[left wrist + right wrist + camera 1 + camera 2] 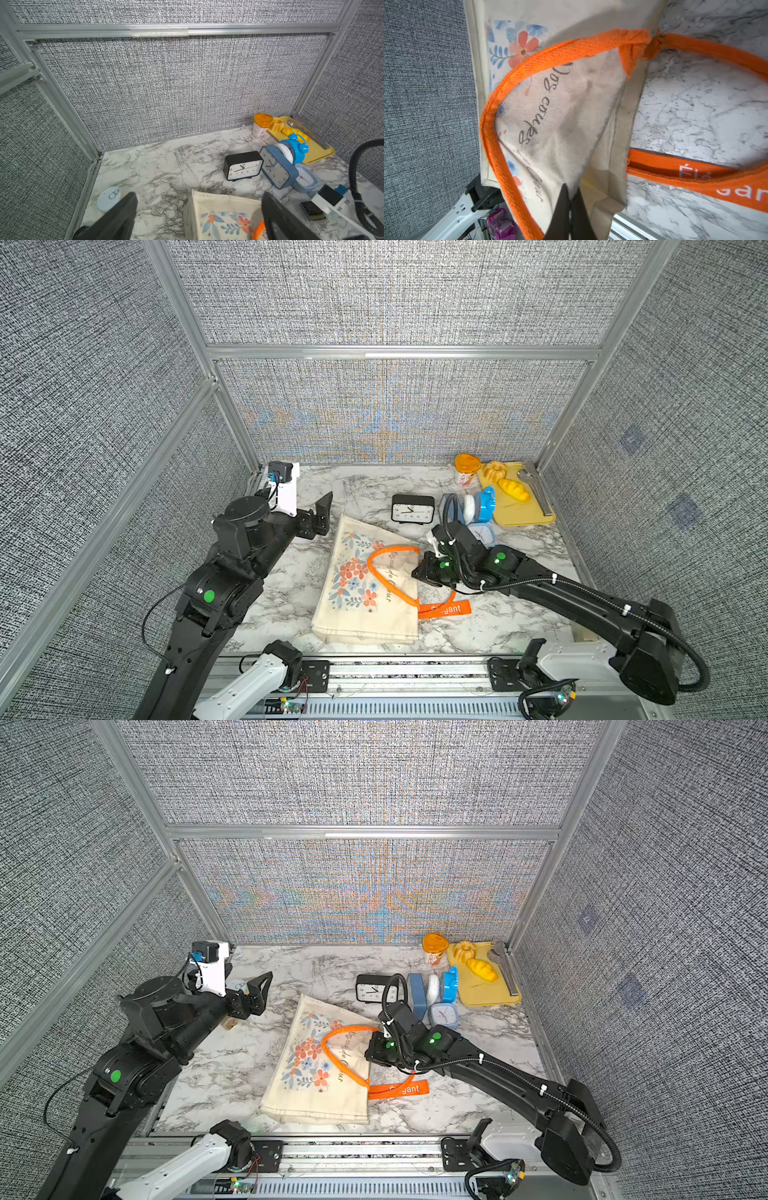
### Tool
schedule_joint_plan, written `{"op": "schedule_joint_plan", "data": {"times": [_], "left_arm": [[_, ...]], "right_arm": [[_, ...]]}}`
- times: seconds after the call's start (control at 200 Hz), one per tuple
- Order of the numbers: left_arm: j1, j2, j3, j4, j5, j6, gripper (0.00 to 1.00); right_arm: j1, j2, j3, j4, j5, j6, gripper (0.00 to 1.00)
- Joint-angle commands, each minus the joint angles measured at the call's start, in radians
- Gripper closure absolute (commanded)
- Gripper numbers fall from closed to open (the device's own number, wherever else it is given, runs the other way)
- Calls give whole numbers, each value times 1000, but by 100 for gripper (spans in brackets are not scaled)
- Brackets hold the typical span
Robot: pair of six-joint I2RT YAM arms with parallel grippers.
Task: Take the alarm clock out of the canvas bag
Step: Move the canvas bag to the center of the board.
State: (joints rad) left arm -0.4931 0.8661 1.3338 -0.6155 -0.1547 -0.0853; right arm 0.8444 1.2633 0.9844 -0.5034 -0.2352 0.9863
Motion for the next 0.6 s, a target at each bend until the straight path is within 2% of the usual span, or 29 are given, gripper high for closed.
{"op": "schedule_joint_plan", "data": {"times": [0.0, 0.065, 0.115, 0.14, 0.155, 0.195, 0.24, 0.315, 0.435, 0.51, 0.595], "left_arm": [[2, 10, -2, 47, 2, 28, 6], [1, 16, -9, 63, -16, 32, 5], [2, 22, -20, 79, -42, 30, 5], [2, 22, -29, 94, -64, 24, 4], [1, 21, -38, 106, -76, 20, 4], [1, 14, -68, 142, -124, 8, 3], [1, 5, -115, 197, -163, 17, 1], [3, -4, -203, 310, -231, 67, 1], [61, 33, -310, 490, -279, 148, 1], [130, 76, -347, 558, -234, 151, 1], [196, 124, -401, 638, -234, 121, 1]], "right_arm": [[-16, -24, 0, -85, 43, -61, 100], [-26, -39, -2, -88, 74, -75, 100], [-35, -42, -5, -86, 75, -82, 69], [-41, -41, -1, -90, 68, -92, 57], [-44, -42, 5, -97, 68, -101, 53], [-47, -44, 27, -114, 76, -128, 49], [-47, -51, 63, -135, 98, -164, 41], [-48, -83, 154, -172, 194, -252, 32], [-64, -163, 276, -188, 486, -475, 13], [-105, -234, 255, -108, 647, -624, 2], [-207, -314, 156, 35, 718, -766, 1]]}}
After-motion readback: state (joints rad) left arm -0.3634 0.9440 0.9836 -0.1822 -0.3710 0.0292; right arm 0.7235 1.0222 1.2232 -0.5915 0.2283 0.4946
